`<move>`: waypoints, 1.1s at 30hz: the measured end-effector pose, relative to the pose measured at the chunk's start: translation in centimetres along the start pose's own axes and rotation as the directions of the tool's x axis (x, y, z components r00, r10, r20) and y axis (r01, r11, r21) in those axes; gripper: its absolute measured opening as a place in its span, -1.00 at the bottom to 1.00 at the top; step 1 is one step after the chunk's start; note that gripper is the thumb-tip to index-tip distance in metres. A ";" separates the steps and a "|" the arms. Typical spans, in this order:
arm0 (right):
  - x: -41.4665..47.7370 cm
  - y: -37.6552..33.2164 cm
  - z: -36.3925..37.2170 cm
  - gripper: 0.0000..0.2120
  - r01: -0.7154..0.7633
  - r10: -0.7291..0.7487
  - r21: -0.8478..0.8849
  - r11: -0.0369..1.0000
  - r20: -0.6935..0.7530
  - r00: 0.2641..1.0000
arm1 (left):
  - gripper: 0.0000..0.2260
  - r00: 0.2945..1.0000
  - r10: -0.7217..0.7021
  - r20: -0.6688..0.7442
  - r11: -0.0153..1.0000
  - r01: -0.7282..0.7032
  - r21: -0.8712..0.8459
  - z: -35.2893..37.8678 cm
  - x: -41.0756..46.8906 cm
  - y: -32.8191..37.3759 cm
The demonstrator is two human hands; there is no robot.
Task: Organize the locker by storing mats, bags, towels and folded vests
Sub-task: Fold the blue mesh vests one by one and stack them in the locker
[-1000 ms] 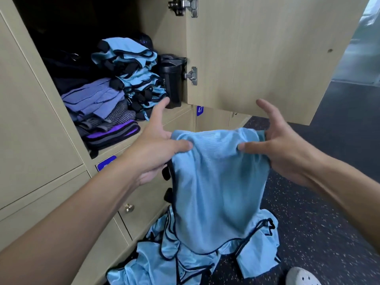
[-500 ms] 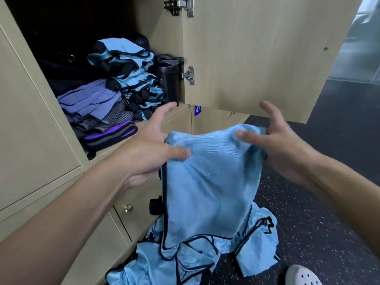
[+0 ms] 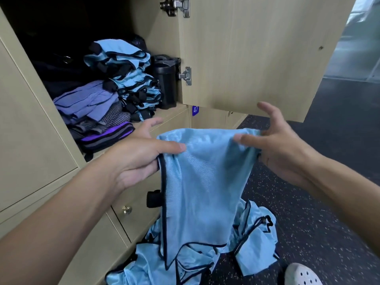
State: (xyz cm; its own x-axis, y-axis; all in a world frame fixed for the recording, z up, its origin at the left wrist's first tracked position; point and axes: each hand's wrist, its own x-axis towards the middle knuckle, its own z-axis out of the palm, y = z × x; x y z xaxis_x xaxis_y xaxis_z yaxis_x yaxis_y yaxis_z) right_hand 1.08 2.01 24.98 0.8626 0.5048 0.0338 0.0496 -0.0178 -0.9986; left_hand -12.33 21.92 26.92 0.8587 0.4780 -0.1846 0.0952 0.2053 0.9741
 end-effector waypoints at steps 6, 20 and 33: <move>-0.1 0.2 -0.1 -0.18 0.041 -0.044 -0.050 0.998 -0.063 0.997 | -0.37 0.996 0.084 -0.035 0.985 -0.077 0.154 -0.6 0.2 0.0; 0.1 -0.4 -0.8 -0.39 0.075 -0.063 -0.206 0.976 0.064 0.996 | -0.65 0.991 0.067 0.115 0.976 -0.090 0.200 -1.4 -0.2 0.5; 0.0 -1.1 -1.4 -0.90 0.236 -0.231 -0.679 0.695 0.100 0.968 | -0.92 0.905 0.373 0.204 0.490 -0.379 0.785 -2.1 0.4 -0.7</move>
State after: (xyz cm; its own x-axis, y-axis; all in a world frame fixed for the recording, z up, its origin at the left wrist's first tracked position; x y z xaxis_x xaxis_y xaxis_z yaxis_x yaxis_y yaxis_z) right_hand 1.74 0.85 26.09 0.7728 0.5790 0.2597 0.5803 -0.4792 -0.6585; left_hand -13.09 23.73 25.91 0.9153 0.3353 0.2233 0.1165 -0.7509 0.6500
